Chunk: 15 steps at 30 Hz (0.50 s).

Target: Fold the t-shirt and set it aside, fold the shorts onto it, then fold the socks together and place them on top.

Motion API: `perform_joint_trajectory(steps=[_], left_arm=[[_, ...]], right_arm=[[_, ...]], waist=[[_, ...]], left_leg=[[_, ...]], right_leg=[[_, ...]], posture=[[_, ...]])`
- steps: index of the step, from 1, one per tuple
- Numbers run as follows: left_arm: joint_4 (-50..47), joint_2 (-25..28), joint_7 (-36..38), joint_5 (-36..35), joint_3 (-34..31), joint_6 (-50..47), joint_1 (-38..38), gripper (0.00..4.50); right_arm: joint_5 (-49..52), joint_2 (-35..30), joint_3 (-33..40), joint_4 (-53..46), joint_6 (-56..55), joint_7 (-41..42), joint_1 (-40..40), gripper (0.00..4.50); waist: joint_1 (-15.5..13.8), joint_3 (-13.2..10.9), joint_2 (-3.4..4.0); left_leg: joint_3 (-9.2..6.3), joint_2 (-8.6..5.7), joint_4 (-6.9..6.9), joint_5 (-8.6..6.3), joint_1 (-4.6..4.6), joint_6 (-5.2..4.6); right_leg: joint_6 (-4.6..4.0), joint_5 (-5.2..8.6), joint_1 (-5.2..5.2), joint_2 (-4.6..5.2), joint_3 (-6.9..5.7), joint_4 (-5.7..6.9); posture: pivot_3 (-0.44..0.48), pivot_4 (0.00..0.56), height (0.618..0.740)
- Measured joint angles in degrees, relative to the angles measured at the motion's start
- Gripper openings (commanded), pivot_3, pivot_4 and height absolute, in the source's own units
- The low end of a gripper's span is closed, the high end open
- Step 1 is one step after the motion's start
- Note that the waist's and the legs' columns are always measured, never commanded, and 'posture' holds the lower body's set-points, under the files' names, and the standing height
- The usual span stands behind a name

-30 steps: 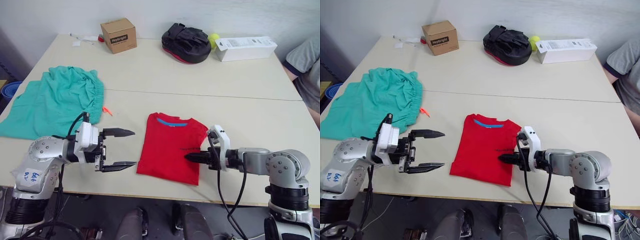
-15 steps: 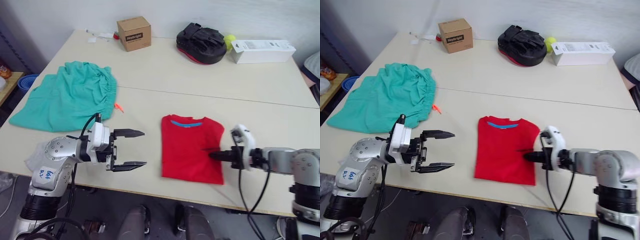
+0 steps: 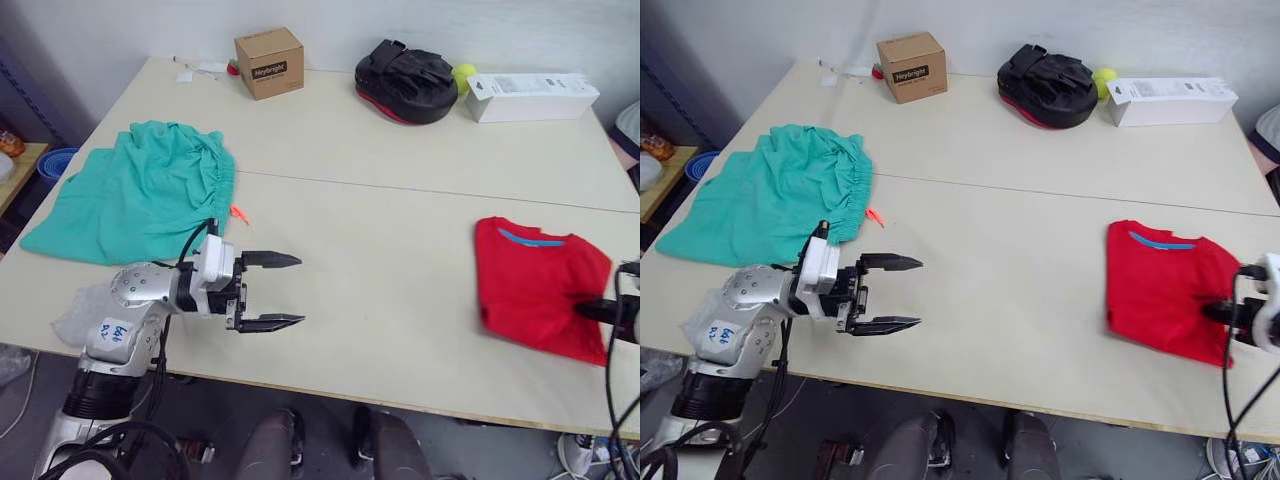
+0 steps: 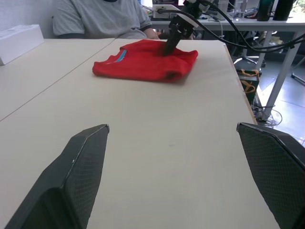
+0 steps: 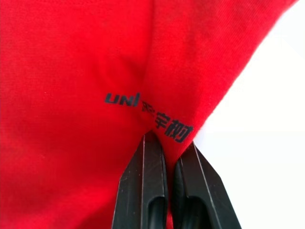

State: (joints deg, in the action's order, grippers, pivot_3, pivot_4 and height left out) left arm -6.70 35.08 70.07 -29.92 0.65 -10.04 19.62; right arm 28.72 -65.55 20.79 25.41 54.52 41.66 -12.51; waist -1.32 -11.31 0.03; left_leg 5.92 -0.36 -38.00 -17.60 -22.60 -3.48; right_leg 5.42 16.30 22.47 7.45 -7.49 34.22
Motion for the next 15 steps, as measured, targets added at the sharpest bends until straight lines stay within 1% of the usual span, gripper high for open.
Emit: perform_joint_trajectory(steps=[3, 5, 8, 10, 12, 15], left_arm=[[0.71, -0.11, 0.45, 0.53, 0.25, 0.24, 0.18, 4.5], [0.78, -0.11, 0.65, 0.76, 0.27, 0.37, 0.2, 4.5], [0.79, -0.09, 0.66, 0.98, 0.27, 0.65, 0.17, 4.5], [0.8, -0.06, 0.63, 1.79, 0.28, 1.25, 0.13, 4.5], [1.01, 0.05, 0.69, 2.7, 0.31, 2.12, 0.17, 4.5], [2.89, 0.03, 0.74, 3.46, 0.36, 3.16, 0.65, 4.5]], right_arm=[[-5.23, -2.09, -5.23, 6.74, -7.49, 5.08, -2.75, 0.02], [-8.02, -2.13, -8.19, 10.44, -11.41, 7.52, -4.7, 0.02], [-9.81, -2.09, -10.18, 14.25, -12.83, 9.94, -8.09, 0.02], [-10.64, -2.09, -11.16, 14.85, -11.95, 11.01, -9.13, 0.52], [-12.01, -2.08, -11.25, 14.73, -13.87, 10.67, -8.33, 1.06], [-13.79, -2.05, -10.89, 14.48, -18.9, 9.24, -6.49, 2.15]], waist=[[0.53, -0.02, 0.03], [0.67, -0.03, 0.05], [0.92, -0.06, 0.13], [1.2, -0.06, 0.13], [1.24, -0.06, 0.12], [1.18, -0.05, 0.1]], left_leg=[[0.08, 0.03, 0.0, 0.03, 0.09, 0.04], [0.1, 0.03, 0.0, 0.04, 0.13, 0.07], [0.11, 0.04, -0.01, 0.06, 0.16, 0.1], [0.08, 0.05, -0.01, 0.06, 0.16, 0.12], [0.04, 0.06, -0.01, 0.05, 0.16, 0.14], [0.04, 0.05, -0.05, -0.04, 0.16, 0.28]], right_leg=[[0.0, 0.0, 0.01, -0.02, 0.09, 0.09], [0.0, 0.0, 0.01, -0.01, 0.13, 0.15], [0.0, 0.0, 0.01, 0.0, 0.18, 0.19], [-0.01, 0.0, 0.01, 0.0, 0.17, 0.19], [-0.02, 0.0, 0.0, 0.01, 0.14, 0.17], [-0.01, 0.0, -0.04, 0.03, 0.13, 0.15]], posture=[[0.0, 0.15, 0.74], [0.0, 0.15, 0.74], [0.0, 0.15, 0.74], [0.0, 0.15, 0.74], [0.0, 0.15, 0.74], [0.0, 0.15, 0.74]])
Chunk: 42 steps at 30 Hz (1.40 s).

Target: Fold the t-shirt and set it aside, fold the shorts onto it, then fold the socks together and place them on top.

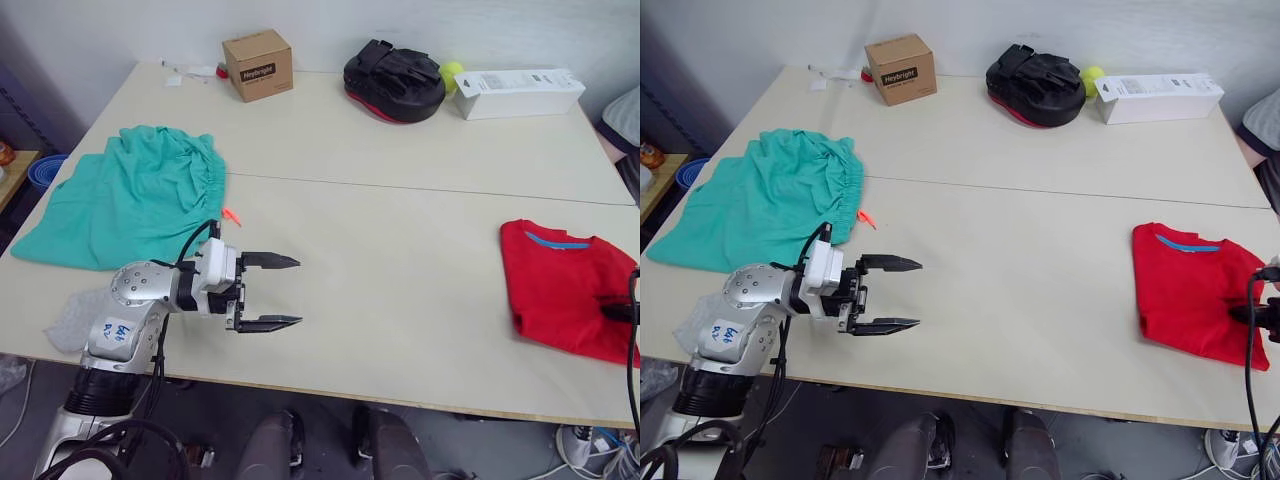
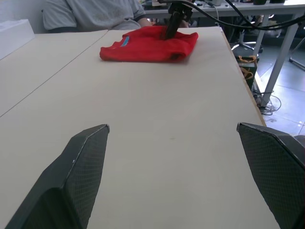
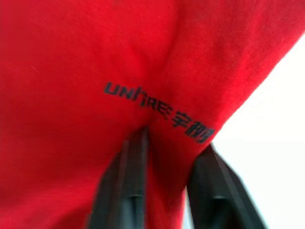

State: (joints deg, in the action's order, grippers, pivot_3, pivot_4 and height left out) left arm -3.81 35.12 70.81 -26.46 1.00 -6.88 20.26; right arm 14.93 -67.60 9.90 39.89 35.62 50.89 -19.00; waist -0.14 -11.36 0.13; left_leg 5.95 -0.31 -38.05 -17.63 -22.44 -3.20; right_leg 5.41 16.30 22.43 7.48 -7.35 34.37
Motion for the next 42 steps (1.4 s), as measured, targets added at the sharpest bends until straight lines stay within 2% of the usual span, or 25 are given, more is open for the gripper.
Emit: perform_joint_trajectory(steps=[4, 7, 10, 13, 17, 19, 21, 24, 25, 26, 30, 34, 38, 42], left_arm=[[4.45, -0.02, 0.1, 2.32, 0.38, 1.69, 3.91, 4.5], [7.07, -0.17, -0.18, 3.26, 0.14, 2.66, 6.15, 4.5], [7.69, -0.15, -0.83, 3.21, -0.47, 2.55, 6.26, 4.5], [6.68, 0.02, -2.18, 2.77, -1.64, 1.01, 4.15, 4.5], [5.28, 0.15, -4.16, 2.4, -3.32, 0.62, -1.3, 4.5], [3.79, 0.24, -5.96, 2.4, -5.08, 1.05, -4.4, 4.5], [2.21, 1.06, -8.35, 2.39, -8.2, 1.73, -6.9, 4.5], [-1.55, 2.3, -11.53, 2.41, -14.52, 3.33, -13.85, 4.5], [-4.05, 2.17, -13.16, 2.37, -17.9, 4.04, -18.73, 4.5], [-5.8, 1.27, -15.11, 2.81, -21.51, 5.77, -23.92, 4.5], [-7.74, -3.16, -25.46, 5.9, -35.5, 11.01, -33.74, 4.5], [-9.27, -7.93, -31.16, 3.11, -48.66, 10.15, -46.01, 4.5], [-8.94, -13.41, -31.3, -0.16, -52.74, 8.72, -56.19, 4.5], [-6.5, -15.04, -32.07, -3.85, -55.43, 4.97, -60.23, 4.5]], right_arm=[[-0.93, -0.45, 2.12, -0.13, -4.37, -0.38, 2.69, 3.59], [-1.47, -2.95, 3.93, -1.93, -6.38, 1.35, 6.08, 4.47], [0.01, -6.92, 10.12, -10.68, -10.6, 9.6, 12.16, 4.47], [4.88, -5.58, 14.62, -22.99, -14.32, 16.52, 13.61, 4.47], [12.72, 6.25, 15.48, -35.96, -18.42, 19.36, 13.47, 4.47], [18.17, 15.71, 14.96, -41.96, -20.26, 20.48, 15.14, 4.47], [21.53, 21.12, 14.05, -45.59, -20.55, 20.49, 15.49, 4.47], [20.24, 25.92, 11.74, -46.33, -25.49, 19.99, 15.97, 4.47], [18.92, 27.89, 10.47, -46.16, -28.22, 20.01, 16.92, 4.47], [17.75, 29.82, 9.25, -45.57, -30.89, 20.3, 18.26, 4.47], [14.13, 35.24, 4.79, -42.09, -38.85, 20.85, 18.45, 4.47], [13.7, 38.16, 1.45, -42.12, -43.76, 21.44, 16.74, 4.47], [14.05, 39.68, -2.08, -44.66, -45.94, 22.5, 16.59, 4.47], [14.89, 40.65, -3.21, -47.77, -46.95, 21.8, 15.84, 4.47]], waist=[[-0.29, 0.0, 0.01], [-0.2, -0.04, 0.28], [0.03, -0.04, 0.59], [0.86, -0.07, 0.4], [0.48, -0.13, -0.04], [-0.3, -0.16, 0.0], [-0.91, -0.22, 0.1], [-1.09, -0.17, 0.04], [-1.0, -0.17, 0.03], [-0.92, -0.16, 0.02], [-0.76, -0.17, 0.02], [0.27, -0.14, -0.01], [0.06, -0.1, -0.09], [-0.29, -0.07, -0.14]], left_leg=[[0.01, 0.0, -0.01, 0.0, -0.01, 0.02], [0.06, -0.01, 0.0, 0.06, -0.03, -0.09], [0.13, 0.02, 0.04, 0.06, 0.01, -0.1], [0.17, 0.19, 0.08, 0.05, 0.16, -0.04], [0.01, 0.24, 0.09, -0.02, 0.17, 0.24], [-0.01, 0.11, 0.08, -0.09, 0.1, 0.36], [0.01, 0.03, 0.06, -0.11, 0.08, 0.3], [0.03, 0.01, 0.04, -0.25, 0.11, 0.21], [0.05, 0.01, 0.05, -0.34, 0.11, 0.2], [0.04, 0.01, 0.09, -0.43, 0.11, 0.21], [0.1, 0.02, 0.07, -0.43, 0.1, 0.15], [0.13, 0.05, 0.07, -0.47, 0.18, 0.09], [0.09, 0.07, 0.07, -0.7, 0.17, -0.26], [0.05, 0.08, 0.08, -0.77, 0.16, -0.33]], right_leg=[[0.0, 0.0, 0.03, 0.0, -0.01, 0.04], [0.0, 0.0, 0.07, 0.0, 0.03, 0.03], [0.0, 0.0, 0.09, -0.08, 0.07, 0.04], [0.0, 0.0, 0.02, -0.24, 0.13, 0.08], [-0.01, 0.0, 0.0, -0.25, 0.09, 0.12], [-0.02, 0.0, 0.08, -0.1, 0.1, 0.17], [-0.02, -0.01, 0.09, 0.0, 0.13, 0.15], [-0.02, -0.01, 0.01, 0.04, 0.14, 0.02], [-0.02, -0.01, 0.02, 0.03, 0.16, -0.05], [-0.02, -0.01, 0.02, 0.02, 0.15, -0.07], [-0.02, 0.0, 0.02, 0.0, 0.13, -0.17], [-0.01, -0.01, -0.01, 0.02, 0.2, -0.13], [-0.08, 0.03, 0.04, 0.03, 0.25, -0.16], [-0.17, 0.08, 0.11, 0.03, 0.26, -0.19]], posture=[[0.0, 0.15, 0.74], [0.0, 0.15, 0.74], [0.0, 0.15, 0.74], [0.0, 0.15, 0.74], [0.0, 0.15, 0.74], [0.0, 0.15, 0.74], [0.0, 0.15, 0.74], [0.0, 0.15, 0.74], [0.0, 0.15, 0.74], [0.0, 0.15, 0.74], [0.0, 0.15, 0.74], [0.0, 0.15, 0.74], [0.0, 0.15, 0.74], [0.0, 0.15, 0.74]])
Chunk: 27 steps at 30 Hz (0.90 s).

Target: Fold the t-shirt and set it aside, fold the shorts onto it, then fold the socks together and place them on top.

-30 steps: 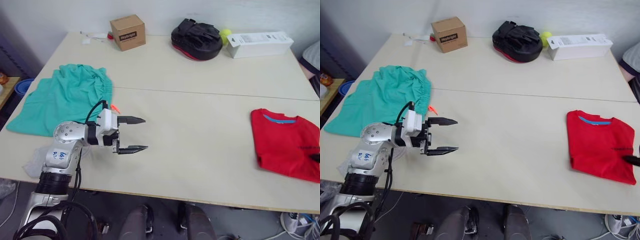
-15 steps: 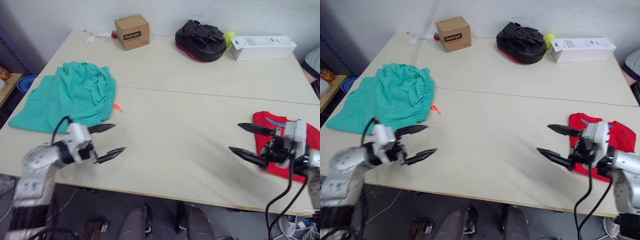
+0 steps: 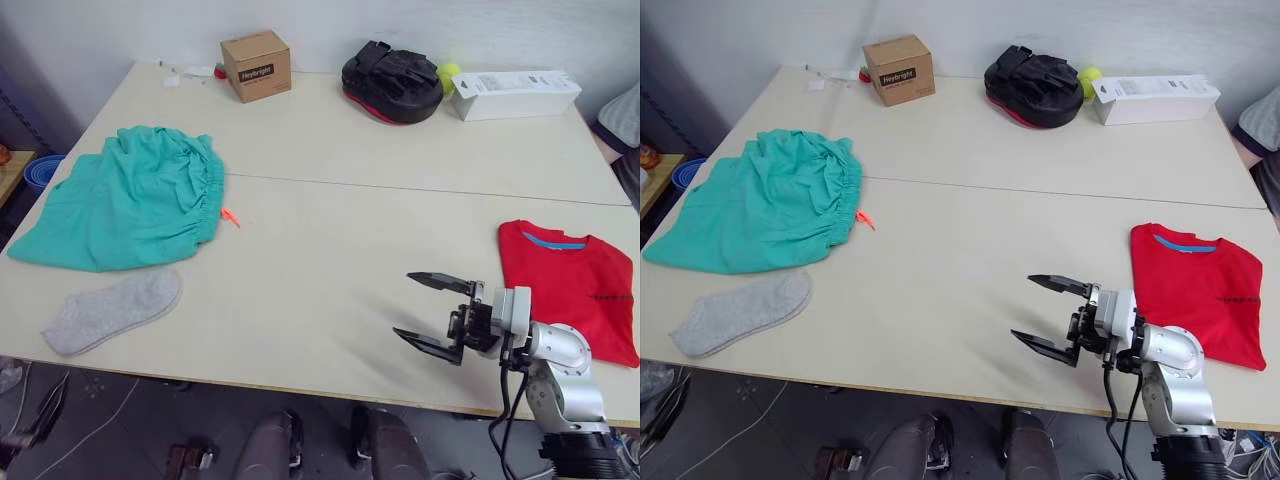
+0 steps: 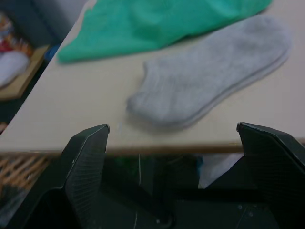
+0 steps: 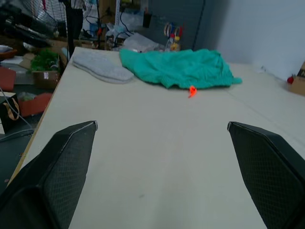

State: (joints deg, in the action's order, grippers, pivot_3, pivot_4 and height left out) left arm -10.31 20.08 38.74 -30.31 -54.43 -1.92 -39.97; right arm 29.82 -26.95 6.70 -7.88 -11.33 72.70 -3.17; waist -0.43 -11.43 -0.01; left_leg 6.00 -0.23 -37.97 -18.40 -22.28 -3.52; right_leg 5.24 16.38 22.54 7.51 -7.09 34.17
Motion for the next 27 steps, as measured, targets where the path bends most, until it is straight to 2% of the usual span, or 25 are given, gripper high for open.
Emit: perform_joint_trajectory(steps=[3, 10, 14, 17, 18, 22, 25, 27], left_arm=[[0.02, 2.01, -0.31, -1.43, 0.21, -2.75, 0.79, 4.5], [0.28, 16.74, -2.83, -0.91, 5.11, -9.28, 15.06, 4.5], [2.24, 24.96, -0.21, 0.77, 9.55, -11.07, 21.17, 4.5], [8.17, 31.77, 3.83, 3.43, 17.32, -13.44, 28.87, 4.5], [9.23, 33.07, 4.76, 3.97, 19.32, -14.17, 30.69, 4.5], [16.3, 37.42, 8.33, 9.67, 33.78, -16.68, 45.52, 4.5], [21.59, 37.52, 9.4, 14.23, 41.27, -16.62, 54.27, 3.95], [27.5, 37.02, 9.58, 18.22, 45.98, -14.4, 60.45, 3.34]], right_arm=[[0.55, 0.0, -0.02, -0.46, -0.03, -0.61, -0.43, 4.47], [0.07, -1.25, 0.58, 0.23, 0.15, -2.93, -2.56, 4.47], [-1.21, -1.99, 1.29, -0.24, -0.04, -5.88, -1.49, 4.47], [-0.79, -3.2, 1.58, -3.35, 1.07, -7.18, 2.47, 4.47], [-0.6, -3.46, 1.21, -4.28, 1.84, -7.25, 2.86, 4.47], [0.68, -5.07, 0.41, -8.38, 5.31, -7.81, 4.38, 4.47], [1.02, -5.12, 0.53, -9.18, 6.85, -9.51, 4.19, 4.5], [1.17, -5.2, 0.55, -9.56, 7.92, -10.25, 4.1, 4.5]], waist=[[-0.51, 0.04, -0.07], [-0.74, 0.05, -0.07], [0.17, 0.06, -0.06], [0.5, 0.05, -0.02], [0.52, 0.05, -0.04], [0.5, 0.06, -0.07], [0.77, 0.06, -0.08], [0.64, 0.06, -0.08]], left_leg=[[0.0, 0.01, 0.03, -0.02, 0.0, -0.02], [0.12, 0.01, 0.03, 0.13, -0.05, 0.35], [0.23, 0.0, 0.11, 0.01, -0.02, 0.5], [0.26, -0.01, 0.18, 0.02, 0.0, 0.49], [0.27, 0.0, 0.18, 0.03, -0.01, 0.49], [0.47, -0.01, 0.09, 0.11, 0.03, 0.47], [0.64, 0.01, 0.06, 0.18, 0.1, 0.52], [0.73, 0.03, 0.06, 0.23, 0.12, 0.58]], right_leg=[[-0.08, 0.04, 0.02, 0.0, 0.01, -0.06], [-0.03, -0.03, 0.05, 0.01, 0.04, 0.0], [-0.02, -0.03, 0.09, -0.01, 0.02, 0.17], [-0.01, -0.02, 0.15, -0.06, -0.1, 0.51], [-0.01, -0.02, 0.15, -0.07, -0.14, 0.5], [0.03, -0.03, 0.1, -0.03, -0.14, 0.49], [0.05, -0.05, 0.19, -0.03, -0.04, 0.67], [0.04, -0.04, 0.28, -0.05, -0.02, 0.82]], posture=[[0.0, 0.15, 0.74], [0.0, 0.15, 0.74], [0.0, 0.15, 0.74], [0.0, 0.15, 0.74], [0.0, 0.15, 0.74], [0.0, 0.15, 0.74], [0.0, 0.15, 0.74], [0.0, 0.15, 0.74]])
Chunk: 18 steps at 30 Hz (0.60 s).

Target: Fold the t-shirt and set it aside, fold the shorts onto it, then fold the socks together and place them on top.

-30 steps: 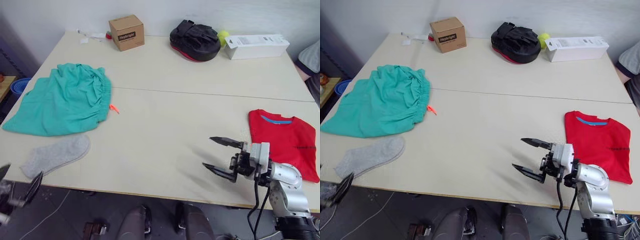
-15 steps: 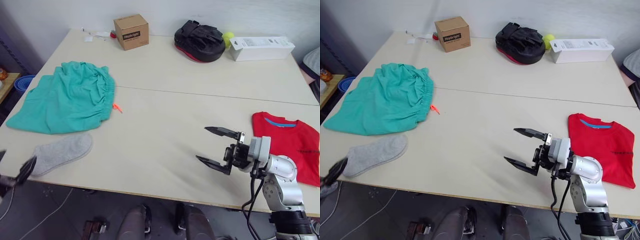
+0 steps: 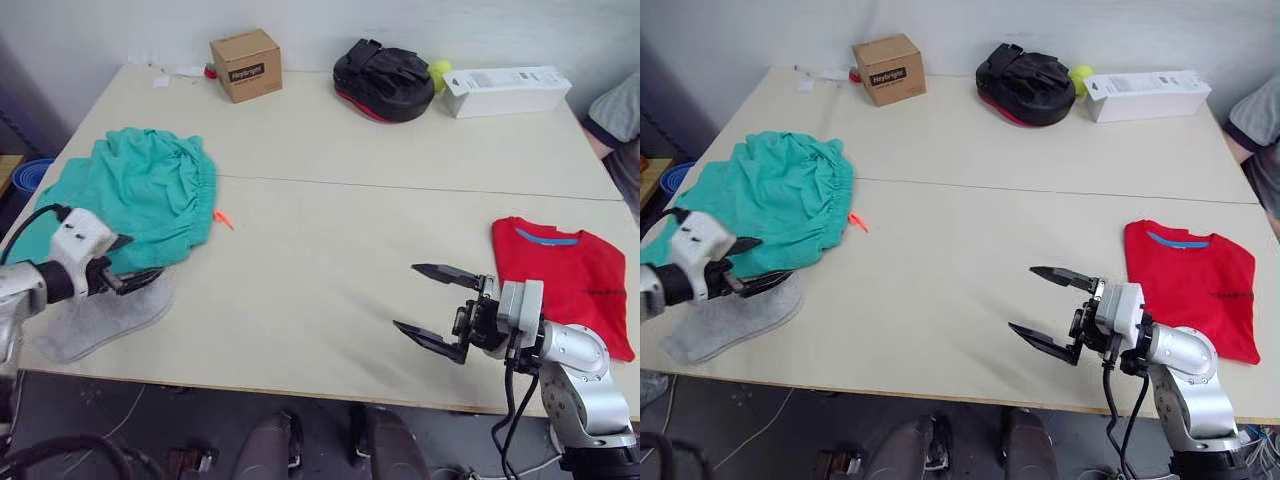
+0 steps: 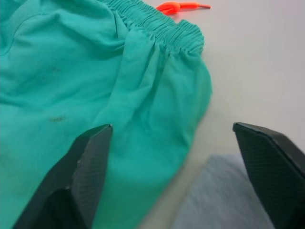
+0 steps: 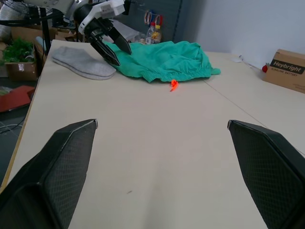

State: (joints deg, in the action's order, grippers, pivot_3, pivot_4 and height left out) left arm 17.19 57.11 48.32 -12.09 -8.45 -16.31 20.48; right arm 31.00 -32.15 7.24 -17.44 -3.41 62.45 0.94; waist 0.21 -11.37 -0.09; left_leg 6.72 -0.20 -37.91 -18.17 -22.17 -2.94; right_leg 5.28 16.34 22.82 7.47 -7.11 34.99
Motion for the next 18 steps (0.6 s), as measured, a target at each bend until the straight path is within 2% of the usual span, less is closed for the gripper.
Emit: perform_joint_trajectory(steps=[5, 10, 11, 18], left_arm=[[15.37, -3.14, 0.94, 6.52, 6.22, 6.15, 10.04, 1.8], [28.9, -6.59, 2.53, 8.76, 7.89, 10.79, 19.68, 0.17], [32.09, -7.22, 3.2, 9.44, 8.53, 12.26, 22.13, 0.01], [42.23, -13.34, 12.15, 9.8, 9.46, 19.42, 36.69, 0.01]], right_arm=[[-0.05, -0.95, -0.13, -0.23, 1.44, 0.19, 0.01, 4.5], [-0.11, -0.98, 0.06, 0.93, 1.49, -0.24, -0.3, 4.5], [-0.11, -1.09, 0.35, 1.49, 1.21, -0.14, 0.2, 4.5], [-0.86, -1.16, 2.57, 4.34, -1.59, 0.0, 1.55, 4.5]], waist=[[-0.09, 0.01, -0.01], [-0.57, 0.09, -0.18], [-0.73, 0.08, -0.19], [-1.67, 0.0, -0.43]], left_leg=[[0.17, 0.0, -0.04, 0.21, 0.01, -0.28], [0.14, -0.04, -0.24, 0.18, -0.01, -0.23], [0.14, -0.05, -0.24, 0.19, -0.01, -0.23], [0.17, -0.09, -0.39, 0.38, -0.27, -0.6]], right_leg=[[0.0, 0.0, 0.08, 0.01, 0.03, 0.15], [0.02, -0.02, 0.07, 0.15, 0.03, 0.22], [0.02, -0.02, 0.07, 0.18, 0.03, 0.23], [0.04, -0.03, 0.24, 0.13, -0.17, 0.37]], posture=[[0.0, 0.15, 0.74], [0.0, 0.15, 0.74], [0.0, 0.15, 0.74], [0.0, 0.15, 0.74]])
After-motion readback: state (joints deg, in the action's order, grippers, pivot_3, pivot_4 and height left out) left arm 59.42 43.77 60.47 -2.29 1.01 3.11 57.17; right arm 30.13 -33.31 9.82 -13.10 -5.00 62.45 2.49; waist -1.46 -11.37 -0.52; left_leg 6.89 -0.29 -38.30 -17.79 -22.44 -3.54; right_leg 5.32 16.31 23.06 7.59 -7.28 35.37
